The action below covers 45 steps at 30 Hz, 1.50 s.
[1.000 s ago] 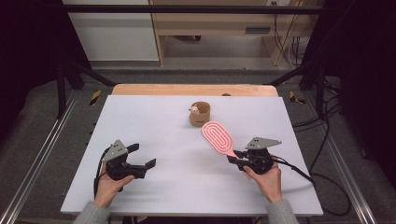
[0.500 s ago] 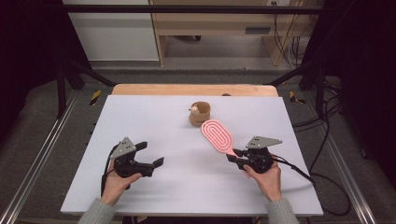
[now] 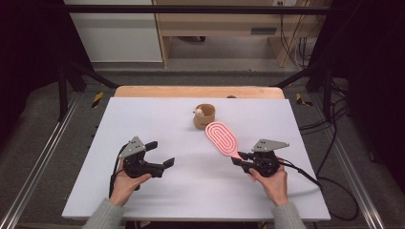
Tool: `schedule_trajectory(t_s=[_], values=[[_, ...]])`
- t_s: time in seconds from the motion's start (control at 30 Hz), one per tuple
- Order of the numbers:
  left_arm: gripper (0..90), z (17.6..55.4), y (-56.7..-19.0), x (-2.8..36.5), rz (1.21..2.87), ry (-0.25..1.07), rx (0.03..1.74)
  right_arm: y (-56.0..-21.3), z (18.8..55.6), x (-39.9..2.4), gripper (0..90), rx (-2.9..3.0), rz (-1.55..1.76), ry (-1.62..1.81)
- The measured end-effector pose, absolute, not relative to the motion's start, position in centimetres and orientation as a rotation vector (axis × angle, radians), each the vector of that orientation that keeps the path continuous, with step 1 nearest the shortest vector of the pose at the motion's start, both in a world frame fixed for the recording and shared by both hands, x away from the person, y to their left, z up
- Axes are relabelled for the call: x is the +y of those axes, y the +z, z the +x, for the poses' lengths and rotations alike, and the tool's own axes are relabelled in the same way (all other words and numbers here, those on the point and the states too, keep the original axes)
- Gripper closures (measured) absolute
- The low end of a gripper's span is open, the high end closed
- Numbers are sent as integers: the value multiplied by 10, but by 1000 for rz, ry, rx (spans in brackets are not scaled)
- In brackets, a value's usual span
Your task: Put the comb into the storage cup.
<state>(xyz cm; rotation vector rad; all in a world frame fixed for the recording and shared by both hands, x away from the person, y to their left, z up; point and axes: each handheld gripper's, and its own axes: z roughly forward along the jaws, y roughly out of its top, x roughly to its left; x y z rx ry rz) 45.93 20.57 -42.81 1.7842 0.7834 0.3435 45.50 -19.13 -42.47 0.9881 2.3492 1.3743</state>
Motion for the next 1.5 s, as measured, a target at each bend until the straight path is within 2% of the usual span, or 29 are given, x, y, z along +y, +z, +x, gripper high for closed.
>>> schedule_trajectory(t_s=[1.5], values=[[23, 470, -415, 144, 1720, 212, 749, -421, 451, -185, 696, 2351, 950, 1386]])
